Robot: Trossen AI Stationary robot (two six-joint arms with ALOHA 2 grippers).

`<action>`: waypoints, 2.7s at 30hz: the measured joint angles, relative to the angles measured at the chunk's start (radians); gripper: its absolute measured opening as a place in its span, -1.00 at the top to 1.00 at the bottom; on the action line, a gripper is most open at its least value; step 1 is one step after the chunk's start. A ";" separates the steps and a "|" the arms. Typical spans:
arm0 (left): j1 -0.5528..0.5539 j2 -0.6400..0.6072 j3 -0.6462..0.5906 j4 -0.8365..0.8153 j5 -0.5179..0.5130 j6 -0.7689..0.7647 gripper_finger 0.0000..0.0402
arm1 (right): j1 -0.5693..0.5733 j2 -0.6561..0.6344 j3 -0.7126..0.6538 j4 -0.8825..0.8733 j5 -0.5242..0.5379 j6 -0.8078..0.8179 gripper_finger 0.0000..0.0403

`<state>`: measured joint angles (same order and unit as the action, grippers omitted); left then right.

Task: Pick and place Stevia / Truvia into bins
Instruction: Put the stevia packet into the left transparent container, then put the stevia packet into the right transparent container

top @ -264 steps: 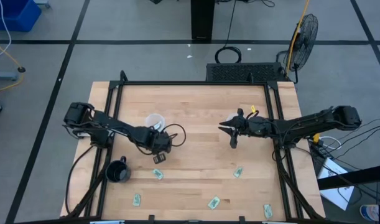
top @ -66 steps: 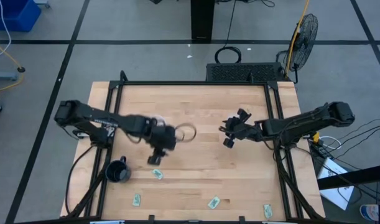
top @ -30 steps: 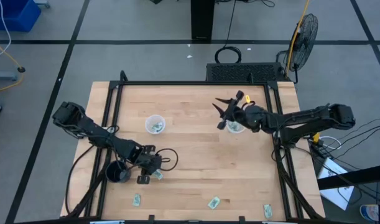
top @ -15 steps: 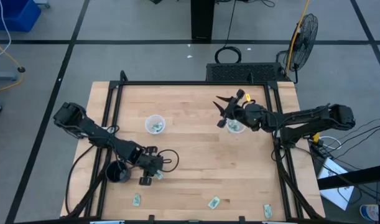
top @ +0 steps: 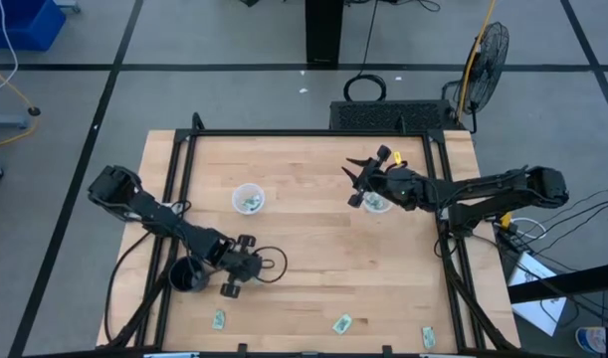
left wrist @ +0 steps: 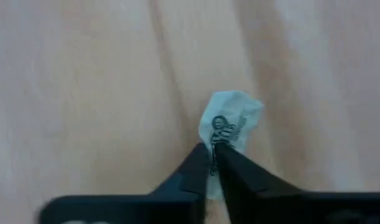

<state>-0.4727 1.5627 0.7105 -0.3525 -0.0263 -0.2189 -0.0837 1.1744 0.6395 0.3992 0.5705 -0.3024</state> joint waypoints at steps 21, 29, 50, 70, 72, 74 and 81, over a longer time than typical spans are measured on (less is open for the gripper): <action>0.565 -0.312 0.073 -0.333 -0.265 0.185 0.97 | 0.001 0.000 0.000 -0.139 -0.334 0.185 0.48; 0.661 -0.169 0.073 -0.317 -0.233 0.222 0.84 | 0.000 0.000 -0.078 -0.107 -0.414 0.187 0.48; 0.660 -0.139 0.077 -0.284 -0.238 0.252 0.32 | 0.118 0.000 -0.085 -0.099 -0.418 0.133 0.48; 0.514 -0.139 0.459 -0.325 -0.314 0.367 0.20 | 0.676 0.016 0.163 -0.875 -0.470 1.202 0.48; 0.506 -0.139 0.467 -0.270 -0.315 0.408 0.21 | 0.736 0.016 0.164 -0.848 -0.634 1.377 0.48; 0.502 -0.139 0.467 -0.227 -0.314 0.442 0.21 | 0.795 0.015 0.164 -0.809 -0.727 1.600 0.48; 0.497 -0.132 0.466 -0.191 -0.314 0.453 0.21 | 0.961 0.055 0.131 -0.915 -0.751 2.258 0.48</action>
<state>0.0242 1.4307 1.1767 -0.5433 -0.3405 0.2344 0.8776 1.2293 0.7706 -0.5161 -0.1807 1.9551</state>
